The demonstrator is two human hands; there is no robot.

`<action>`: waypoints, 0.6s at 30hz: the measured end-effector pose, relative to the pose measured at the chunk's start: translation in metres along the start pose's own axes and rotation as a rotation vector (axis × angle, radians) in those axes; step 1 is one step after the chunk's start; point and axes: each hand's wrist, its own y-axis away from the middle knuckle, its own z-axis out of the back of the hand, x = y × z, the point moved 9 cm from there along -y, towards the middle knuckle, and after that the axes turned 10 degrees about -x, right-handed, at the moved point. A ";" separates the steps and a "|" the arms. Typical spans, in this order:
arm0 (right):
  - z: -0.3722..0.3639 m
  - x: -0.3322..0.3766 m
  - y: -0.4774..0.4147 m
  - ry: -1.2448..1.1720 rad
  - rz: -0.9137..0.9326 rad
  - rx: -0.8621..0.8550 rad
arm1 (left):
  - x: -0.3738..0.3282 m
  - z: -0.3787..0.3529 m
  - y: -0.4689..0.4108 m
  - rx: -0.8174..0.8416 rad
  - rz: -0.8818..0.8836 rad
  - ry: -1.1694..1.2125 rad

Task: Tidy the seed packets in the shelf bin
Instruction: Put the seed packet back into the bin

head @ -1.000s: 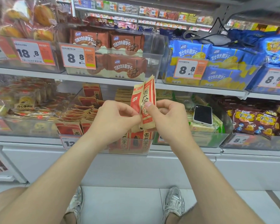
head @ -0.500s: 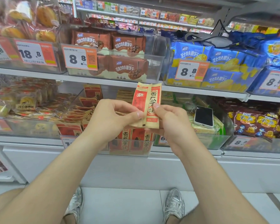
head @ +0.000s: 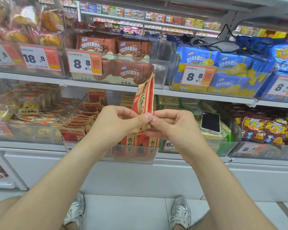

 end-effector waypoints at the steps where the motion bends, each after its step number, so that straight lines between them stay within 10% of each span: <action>1: 0.000 -0.001 0.000 0.021 -0.001 -0.001 | 0.000 0.000 0.000 0.009 0.002 -0.007; 18: -0.013 -0.001 0.003 0.197 0.054 0.153 | 0.006 -0.007 -0.003 0.006 0.058 0.171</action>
